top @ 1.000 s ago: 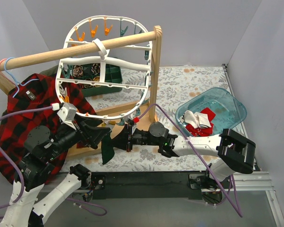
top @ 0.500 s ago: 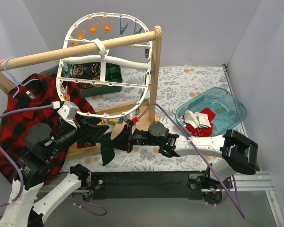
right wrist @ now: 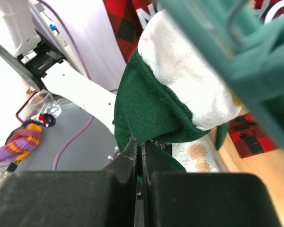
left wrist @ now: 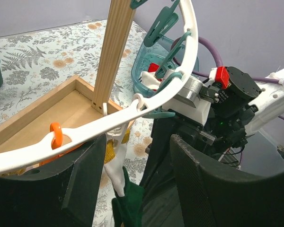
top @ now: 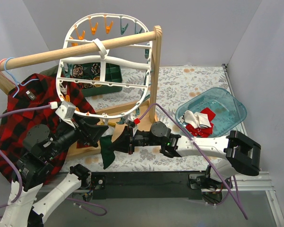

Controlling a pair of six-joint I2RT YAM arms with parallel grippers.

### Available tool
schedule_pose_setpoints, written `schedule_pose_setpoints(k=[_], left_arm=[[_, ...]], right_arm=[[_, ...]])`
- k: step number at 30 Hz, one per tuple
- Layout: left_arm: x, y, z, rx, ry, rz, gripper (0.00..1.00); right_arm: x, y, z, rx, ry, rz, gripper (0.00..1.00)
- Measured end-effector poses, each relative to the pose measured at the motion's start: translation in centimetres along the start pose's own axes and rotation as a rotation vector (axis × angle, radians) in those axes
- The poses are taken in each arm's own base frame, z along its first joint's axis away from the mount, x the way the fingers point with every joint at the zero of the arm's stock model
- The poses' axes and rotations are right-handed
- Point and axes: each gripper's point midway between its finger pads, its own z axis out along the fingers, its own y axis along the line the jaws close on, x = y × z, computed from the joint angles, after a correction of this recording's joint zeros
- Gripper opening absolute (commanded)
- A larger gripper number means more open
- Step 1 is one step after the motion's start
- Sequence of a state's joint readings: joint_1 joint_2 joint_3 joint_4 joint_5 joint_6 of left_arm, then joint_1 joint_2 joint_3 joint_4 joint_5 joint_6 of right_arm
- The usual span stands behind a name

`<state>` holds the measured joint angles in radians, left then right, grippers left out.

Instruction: Remove the socks clipped to the hanger

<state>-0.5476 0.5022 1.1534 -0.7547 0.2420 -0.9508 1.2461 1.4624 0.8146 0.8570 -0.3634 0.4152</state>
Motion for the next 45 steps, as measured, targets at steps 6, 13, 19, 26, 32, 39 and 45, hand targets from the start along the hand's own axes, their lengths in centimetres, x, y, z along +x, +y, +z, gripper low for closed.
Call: schedule_pose_setpoints(k=[6,13,19,26,32,39,45], left_arm=[[0.2,0.1,0.5,-0.005,0.016,-0.016,0.55],[0.5,0.2,0.7,-0.010,0.030,-0.046,0.56],[0.4,0.1,0.8,-0.011,0.029,-0.076,0.57],[0.9,0.3,1.6,-0.022,0.057,-0.120,0.53],[1.0,0.1,1.7,-0.025,0.065,-0.164,0.50],[1.0,-0.3,0.7,-0.027,0.052,-0.220,0.50],[1.3,0.1,0.6,-0.073,0.054,-0.318,0.50]], right_arm=[[0.2,0.8,-0.2,-0.031,0.020,0.004,0.01],[-0.2,1.9,-0.9,-0.057,0.025,0.001,0.01],[-0.5,2.6,-1.1,-0.087,0.024,-0.007,0.01],[-0.3,3.3,-1.1,-0.115,0.035,-0.008,0.01],[-0.6,3.8,-1.3,-0.130,0.031,-0.012,0.01],[-1.2,4.6,-1.6,-0.157,0.024,-0.026,0.01],[-1.5,4.6,-1.2,-0.160,0.042,-0.044,0.01]])
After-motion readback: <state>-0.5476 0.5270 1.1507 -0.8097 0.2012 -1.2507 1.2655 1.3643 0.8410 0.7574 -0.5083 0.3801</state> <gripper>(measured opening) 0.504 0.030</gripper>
